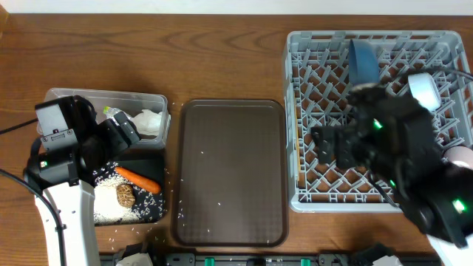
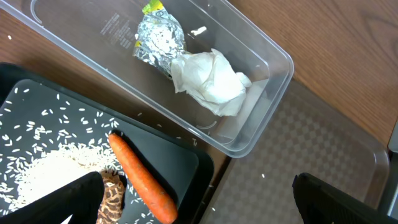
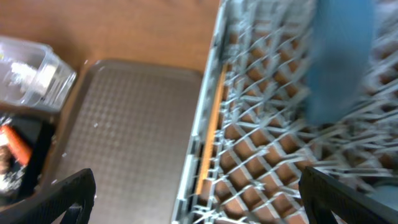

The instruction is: Sort waste into correct bins and load items into the dishwasher rack

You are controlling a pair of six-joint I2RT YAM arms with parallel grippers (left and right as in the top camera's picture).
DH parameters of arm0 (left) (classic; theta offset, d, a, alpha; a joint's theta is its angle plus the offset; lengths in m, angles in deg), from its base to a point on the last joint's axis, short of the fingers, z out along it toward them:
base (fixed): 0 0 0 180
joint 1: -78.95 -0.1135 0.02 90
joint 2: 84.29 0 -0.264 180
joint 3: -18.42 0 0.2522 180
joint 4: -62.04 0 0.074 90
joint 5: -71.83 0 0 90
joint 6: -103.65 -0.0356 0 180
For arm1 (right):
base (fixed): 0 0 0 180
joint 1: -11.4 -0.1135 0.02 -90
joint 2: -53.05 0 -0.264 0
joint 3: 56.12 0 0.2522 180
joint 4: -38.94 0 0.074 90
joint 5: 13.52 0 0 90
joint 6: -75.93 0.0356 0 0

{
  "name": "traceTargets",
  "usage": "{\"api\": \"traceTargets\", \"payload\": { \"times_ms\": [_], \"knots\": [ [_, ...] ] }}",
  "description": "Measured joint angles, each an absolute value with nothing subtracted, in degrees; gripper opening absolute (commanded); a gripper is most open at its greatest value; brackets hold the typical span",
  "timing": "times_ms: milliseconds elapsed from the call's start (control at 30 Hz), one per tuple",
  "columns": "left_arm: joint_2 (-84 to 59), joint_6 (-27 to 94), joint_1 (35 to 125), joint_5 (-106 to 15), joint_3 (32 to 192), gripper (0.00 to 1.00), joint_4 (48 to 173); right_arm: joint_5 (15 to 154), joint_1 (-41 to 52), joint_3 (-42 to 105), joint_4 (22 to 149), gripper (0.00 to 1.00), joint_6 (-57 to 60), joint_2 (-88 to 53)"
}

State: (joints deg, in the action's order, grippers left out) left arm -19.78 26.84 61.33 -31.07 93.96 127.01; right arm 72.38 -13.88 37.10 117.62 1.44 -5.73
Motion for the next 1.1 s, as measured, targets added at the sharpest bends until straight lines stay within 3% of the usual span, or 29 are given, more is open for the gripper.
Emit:
{"api": "traceTargets", "payload": {
  "times_ms": [300, 433, 800, 1100],
  "knots": [
    [-19.8, 26.8, 61.3, -31.1, 94.0, 0.98, 127.0, 67.0, -13.9, 37.1, 119.3, 0.99, -5.6, 8.9],
    [-19.8, 26.9, 61.3, -31.0, 94.0, 0.98, 127.0, 64.9, -12.0, 33.7, 113.6, 0.99, -7.9, 13.7],
    [-19.8, 26.8, 61.3, -31.1, 94.0, 0.98, 127.0, 71.7, 2.1, 0.4, 86.0, 0.99, -9.4, 29.4],
    [-19.8, 26.8, 61.3, -31.1, 94.0, 0.98, 127.0, 76.2, 2.9, -21.2, 74.4, 0.99, -9.6, 41.7]
  ]
}}
